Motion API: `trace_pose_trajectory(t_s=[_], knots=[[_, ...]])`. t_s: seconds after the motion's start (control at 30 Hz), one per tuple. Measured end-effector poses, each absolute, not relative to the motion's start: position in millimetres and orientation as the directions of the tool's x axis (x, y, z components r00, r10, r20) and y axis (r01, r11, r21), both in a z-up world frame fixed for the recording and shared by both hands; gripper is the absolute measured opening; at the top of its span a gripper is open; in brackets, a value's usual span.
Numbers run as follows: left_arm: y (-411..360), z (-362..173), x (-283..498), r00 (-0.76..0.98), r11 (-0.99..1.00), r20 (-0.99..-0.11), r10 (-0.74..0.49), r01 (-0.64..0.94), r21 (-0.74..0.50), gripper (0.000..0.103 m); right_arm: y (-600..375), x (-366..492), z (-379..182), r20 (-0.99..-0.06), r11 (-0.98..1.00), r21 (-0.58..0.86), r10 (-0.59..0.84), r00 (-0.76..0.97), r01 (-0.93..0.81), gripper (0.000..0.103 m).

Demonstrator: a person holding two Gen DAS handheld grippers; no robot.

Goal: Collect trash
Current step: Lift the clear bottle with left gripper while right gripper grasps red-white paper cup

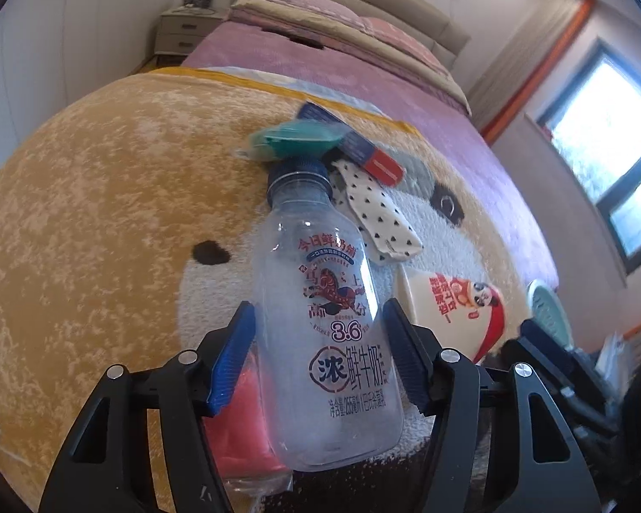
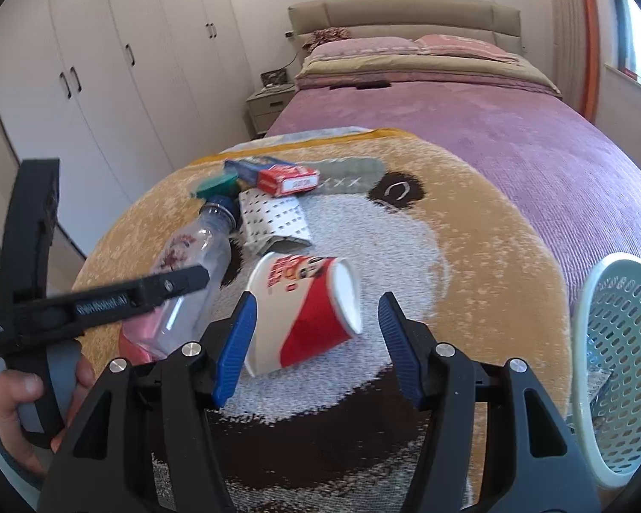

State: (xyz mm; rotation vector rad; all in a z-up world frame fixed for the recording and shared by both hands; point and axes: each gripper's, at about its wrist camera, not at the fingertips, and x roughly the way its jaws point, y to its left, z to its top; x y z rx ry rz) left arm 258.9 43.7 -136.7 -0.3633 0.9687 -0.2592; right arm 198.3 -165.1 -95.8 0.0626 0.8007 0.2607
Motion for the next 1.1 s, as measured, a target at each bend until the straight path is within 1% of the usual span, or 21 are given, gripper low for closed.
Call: trace_pose_trajectory(t_s=[0.07,0.13,0.2,0.57,0.67,0.73,0.8,0.9,1.1], knots=[[49.2,-132.5,255.1,0.555,0.902,-0.737,-0.386,0.059,-0.428,0.059,-159.8,200.0,-99.1,-0.709,0.966,0.150,0.254,0.658,-0.211,0.058],[51.8,-129.2,250.3,0.563,0.902,-0.729,-0.390,0.075,-0.424,0.059,-155.7,201.7,-101.8,-0.711,0.968,0.144,0.246,0.659,-0.206,0.073],[54.3,-126.5,249.3,0.565,0.899,-0.723,-0.398,0.083,-0.430,0.059,-150.8,203.8,-104.1,-0.712,0.969,0.141,0.243,0.659,-0.205,0.078],[65.0,-108.8,241.7,0.604,0.886,-0.685,-0.408,0.081,-0.456,0.058,-129.9,221.9,-126.6,-0.770,0.983,0.055,0.155,0.619,-0.177,0.078],[64.7,-103.3,239.9,0.614,0.885,-0.676,-0.408,0.084,-0.458,0.058,-132.1,223.4,-129.6,-0.776,0.986,0.048,0.138,0.615,-0.161,0.076],[64.0,-99.5,237.4,0.619,0.884,-0.669,-0.412,0.092,-0.459,0.057,-133.3,220.8,-127.9,-0.771,0.987,0.036,0.128,0.624,-0.158,0.074],[62.8,-95.8,234.2,0.625,0.885,-0.664,-0.410,0.097,-0.455,0.054,-136.4,217.0,-124.1,-0.761,0.988,0.027,0.118,0.638,-0.151,0.074],[60.9,-86.1,228.1,0.639,0.880,-0.641,-0.424,0.125,-0.458,0.052,-145.0,210.3,-115.5,-0.745,0.988,0.057,0.137,0.652,-0.142,0.074],[38.7,-68.6,222.9,0.650,0.875,-0.610,-0.453,0.195,-0.442,0.051,-172.7,198.6,-93.1,-0.712,0.994,0.069,0.108,0.694,-0.084,0.074]])
